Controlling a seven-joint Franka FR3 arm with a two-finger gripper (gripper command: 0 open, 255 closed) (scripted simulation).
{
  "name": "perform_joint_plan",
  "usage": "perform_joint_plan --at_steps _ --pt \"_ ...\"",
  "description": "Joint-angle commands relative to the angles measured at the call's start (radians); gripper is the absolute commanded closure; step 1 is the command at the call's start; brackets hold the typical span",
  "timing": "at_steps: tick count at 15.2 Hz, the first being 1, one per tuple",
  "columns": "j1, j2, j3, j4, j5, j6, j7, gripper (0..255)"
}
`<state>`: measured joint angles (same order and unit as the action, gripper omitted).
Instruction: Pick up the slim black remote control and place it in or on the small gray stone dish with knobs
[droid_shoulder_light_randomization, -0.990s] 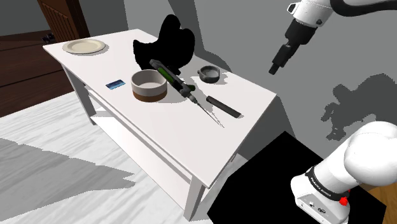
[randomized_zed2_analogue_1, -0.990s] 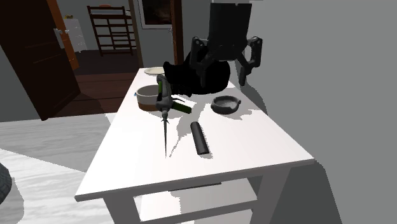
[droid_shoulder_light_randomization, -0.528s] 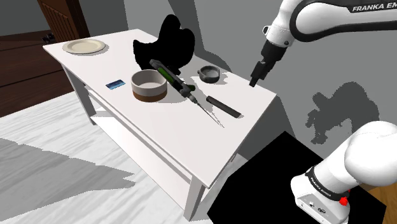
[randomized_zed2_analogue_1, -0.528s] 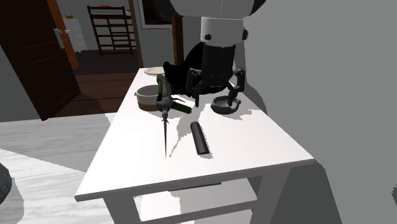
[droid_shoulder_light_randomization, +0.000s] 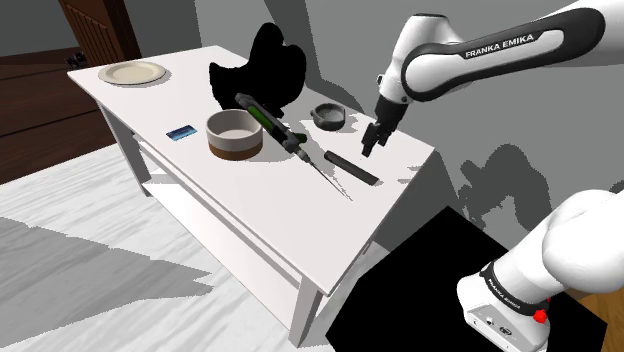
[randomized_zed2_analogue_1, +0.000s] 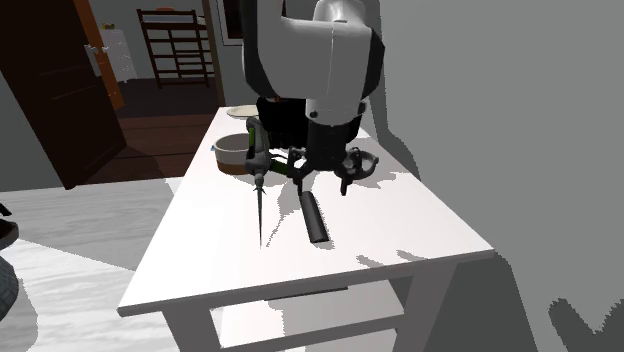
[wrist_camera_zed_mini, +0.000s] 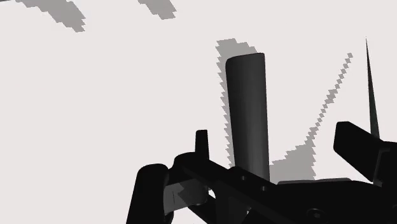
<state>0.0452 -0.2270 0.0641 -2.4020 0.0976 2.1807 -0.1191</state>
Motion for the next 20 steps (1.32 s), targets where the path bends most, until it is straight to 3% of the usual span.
perform_joint_plan --at_steps 1,3,11,19,20 --pt "0.004 0.087 0.005 0.026 0.007 0.05 0.002 0" --pt "0.008 0.162 0.009 0.049 0.014 0.092 0.004 0" --pt "0.013 0.231 0.014 0.011 0.019 0.198 0.002 0" --pt "0.013 0.231 0.015 0.011 0.019 0.198 0.002 0" --pt "0.013 0.231 0.015 0.011 0.019 0.198 0.002 255"
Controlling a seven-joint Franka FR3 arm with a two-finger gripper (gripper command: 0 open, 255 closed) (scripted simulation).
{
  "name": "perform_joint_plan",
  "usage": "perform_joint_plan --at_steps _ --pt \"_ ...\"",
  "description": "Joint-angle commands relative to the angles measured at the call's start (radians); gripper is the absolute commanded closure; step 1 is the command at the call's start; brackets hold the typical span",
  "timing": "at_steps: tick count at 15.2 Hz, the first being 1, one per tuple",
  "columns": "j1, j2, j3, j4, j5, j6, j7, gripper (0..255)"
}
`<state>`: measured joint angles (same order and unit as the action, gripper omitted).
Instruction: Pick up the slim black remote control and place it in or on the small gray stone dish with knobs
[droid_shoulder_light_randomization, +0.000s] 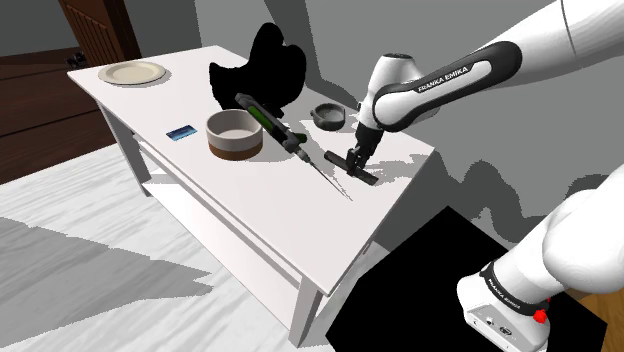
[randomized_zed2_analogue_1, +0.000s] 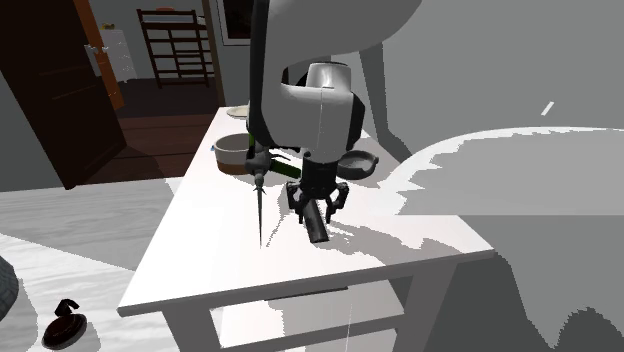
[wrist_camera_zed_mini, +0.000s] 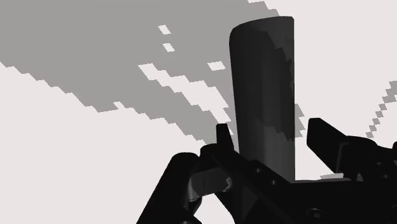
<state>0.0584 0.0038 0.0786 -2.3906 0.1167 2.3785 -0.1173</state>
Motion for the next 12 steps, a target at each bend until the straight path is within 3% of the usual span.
perform_joint_plan --at_steps 1,9,12 --pt "0.0 0.0 0.0 0.0 0.0 0.0 0.0 255" --pt "0.0 0.0 0.0 0.0 0.0 0.0 0.0 255" --pt "0.0 -0.029 -0.001 0.013 -0.002 -0.041 0.003 255"
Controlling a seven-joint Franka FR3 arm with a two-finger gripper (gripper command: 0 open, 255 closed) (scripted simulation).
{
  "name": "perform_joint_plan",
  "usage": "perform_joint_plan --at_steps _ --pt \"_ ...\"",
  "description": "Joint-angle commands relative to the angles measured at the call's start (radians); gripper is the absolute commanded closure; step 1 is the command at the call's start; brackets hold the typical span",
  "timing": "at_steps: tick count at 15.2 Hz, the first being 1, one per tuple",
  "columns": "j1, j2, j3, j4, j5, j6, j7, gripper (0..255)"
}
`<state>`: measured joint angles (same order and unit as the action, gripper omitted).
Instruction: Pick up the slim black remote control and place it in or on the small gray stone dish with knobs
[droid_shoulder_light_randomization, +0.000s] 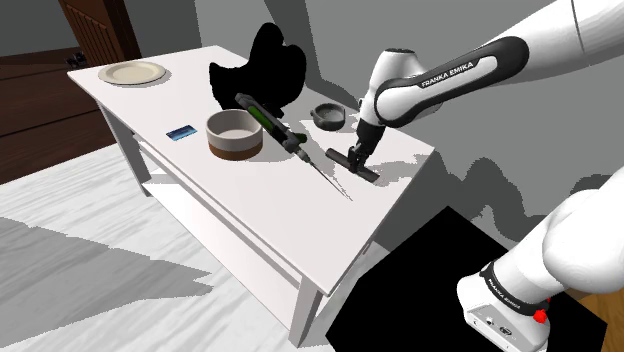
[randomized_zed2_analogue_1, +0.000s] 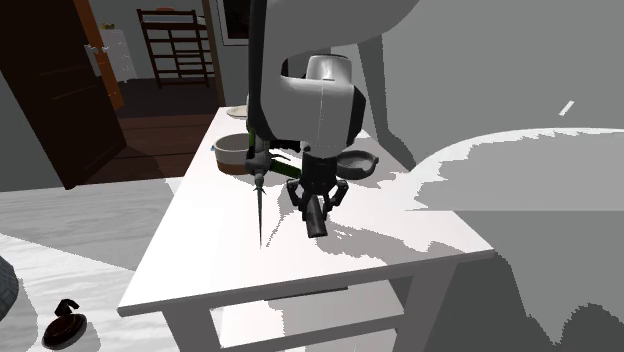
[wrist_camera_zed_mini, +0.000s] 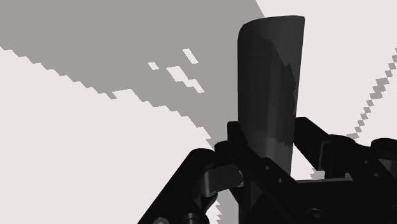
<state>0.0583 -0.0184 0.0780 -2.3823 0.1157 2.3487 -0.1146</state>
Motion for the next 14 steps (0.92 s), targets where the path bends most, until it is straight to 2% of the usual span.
perform_joint_plan --at_steps 1,14 --pt "-0.001 -0.016 -0.001 0.009 -0.001 -0.025 0.002 255" --pt "-0.003 -0.115 -0.004 0.09 -0.008 -0.205 0.015 255"
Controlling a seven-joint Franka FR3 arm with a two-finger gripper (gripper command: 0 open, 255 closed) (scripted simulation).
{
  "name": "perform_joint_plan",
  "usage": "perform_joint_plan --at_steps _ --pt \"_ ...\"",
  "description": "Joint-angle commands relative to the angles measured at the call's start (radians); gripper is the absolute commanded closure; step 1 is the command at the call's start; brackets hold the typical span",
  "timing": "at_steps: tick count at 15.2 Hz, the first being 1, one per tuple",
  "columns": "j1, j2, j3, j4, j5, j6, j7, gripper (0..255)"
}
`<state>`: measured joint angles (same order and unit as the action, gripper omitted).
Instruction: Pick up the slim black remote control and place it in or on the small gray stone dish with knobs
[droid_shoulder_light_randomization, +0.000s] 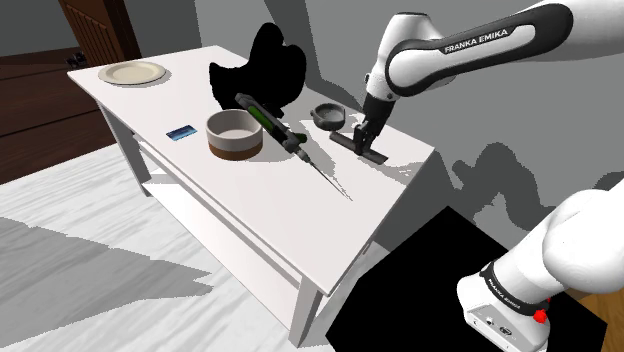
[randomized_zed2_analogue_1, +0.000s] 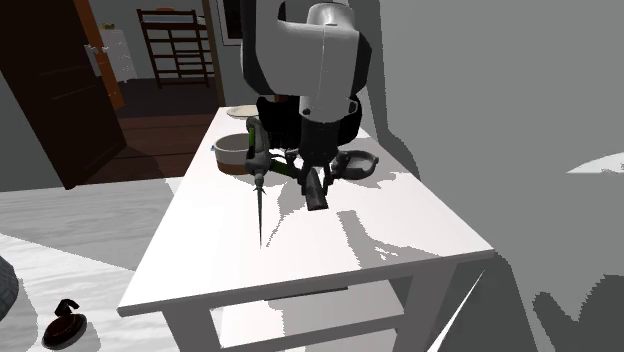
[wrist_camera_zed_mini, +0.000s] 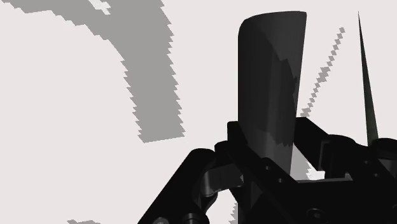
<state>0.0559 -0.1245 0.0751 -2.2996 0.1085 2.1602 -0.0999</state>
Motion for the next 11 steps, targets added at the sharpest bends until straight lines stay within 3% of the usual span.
perform_joint_plan --at_steps 1,7,11 --pt "-0.001 -0.015 -0.001 0.015 -0.001 -0.03 0.001 255" --pt "-0.002 -0.043 -0.003 0.059 -0.003 -0.103 0.006 255" --pt "-0.026 0.093 -0.03 0.209 -0.017 -0.12 -0.036 255"
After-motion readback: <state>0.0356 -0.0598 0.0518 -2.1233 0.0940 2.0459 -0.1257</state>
